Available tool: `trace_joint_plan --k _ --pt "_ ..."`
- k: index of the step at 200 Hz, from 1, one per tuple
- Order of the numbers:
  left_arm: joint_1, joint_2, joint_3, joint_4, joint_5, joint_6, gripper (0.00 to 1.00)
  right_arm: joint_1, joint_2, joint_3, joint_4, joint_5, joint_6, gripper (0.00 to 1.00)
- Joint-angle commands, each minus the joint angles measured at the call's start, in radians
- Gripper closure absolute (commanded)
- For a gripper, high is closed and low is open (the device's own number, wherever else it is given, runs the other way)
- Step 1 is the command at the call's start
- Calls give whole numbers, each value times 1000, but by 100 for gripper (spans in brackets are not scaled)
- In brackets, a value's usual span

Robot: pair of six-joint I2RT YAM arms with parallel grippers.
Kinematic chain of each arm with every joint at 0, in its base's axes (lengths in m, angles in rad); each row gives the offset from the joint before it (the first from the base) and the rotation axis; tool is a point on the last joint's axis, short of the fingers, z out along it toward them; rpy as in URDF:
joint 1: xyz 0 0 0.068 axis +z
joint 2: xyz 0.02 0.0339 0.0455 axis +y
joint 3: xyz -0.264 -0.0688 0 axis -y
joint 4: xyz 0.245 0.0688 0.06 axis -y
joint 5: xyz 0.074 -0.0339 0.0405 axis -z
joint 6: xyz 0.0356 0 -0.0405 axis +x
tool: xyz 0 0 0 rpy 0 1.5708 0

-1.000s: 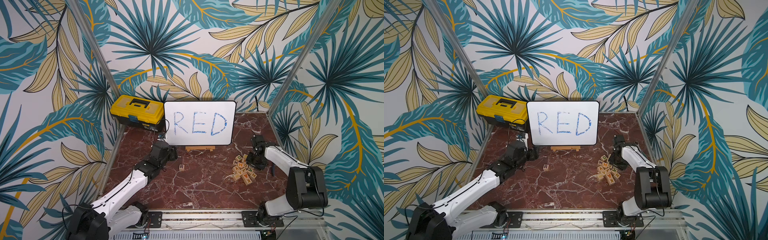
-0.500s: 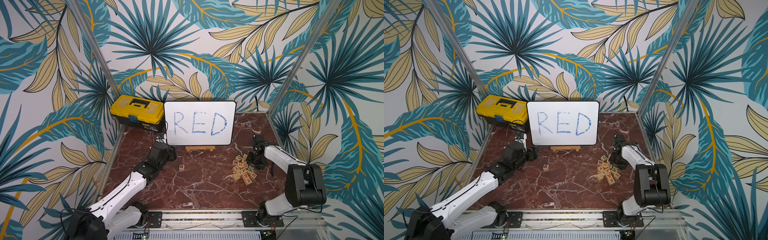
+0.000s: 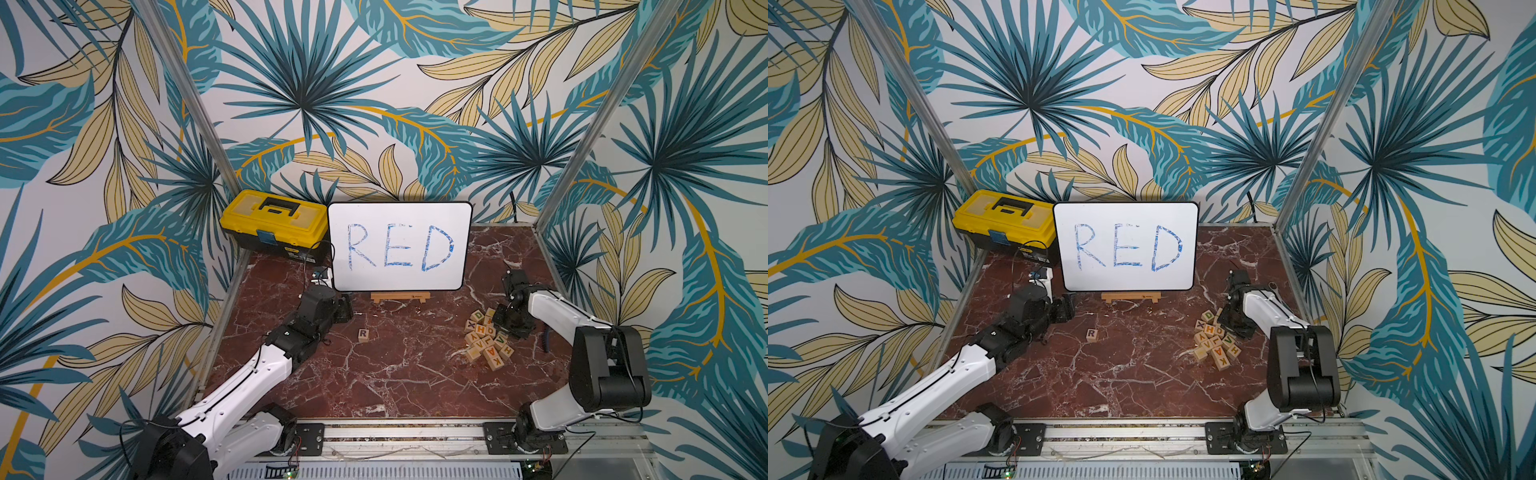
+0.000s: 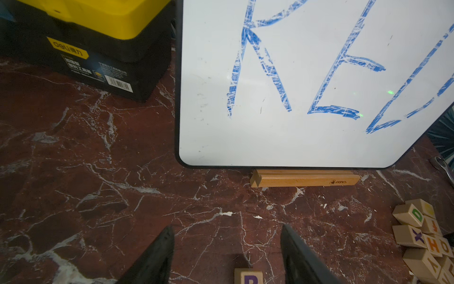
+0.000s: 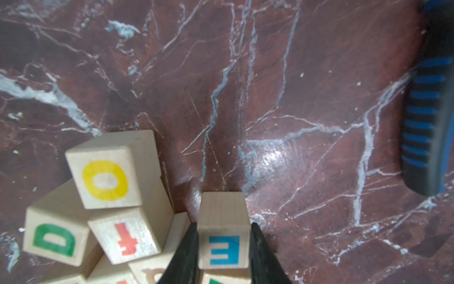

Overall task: Assemble the uppercase word "red" with letter blocks
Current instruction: Pick up the letter block from the center of the board, then place the letter block at the center of the board.

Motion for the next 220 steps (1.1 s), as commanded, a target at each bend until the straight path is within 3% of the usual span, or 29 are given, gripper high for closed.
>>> trace_joint_plan --k 1,74,114,166,220 --pt "-2 -14 -35 1 -15 1 31 -6 -19 -9 -23 25 -13 75" --pt "-2 -23 -40 1 -12 1 31 -3 -113 50 -135 43 -21 80" --pt "-2 -19 -41 1 -19 7 31 55 -219 153 -274 102 -37 80" --pt "-2 -19 -45 1 -9 1 31 326 -195 264 -341 98 -4 80" --pt "12 -99 -96 -20 -60 -8 31 597 -1 403 -306 47 -46 80"
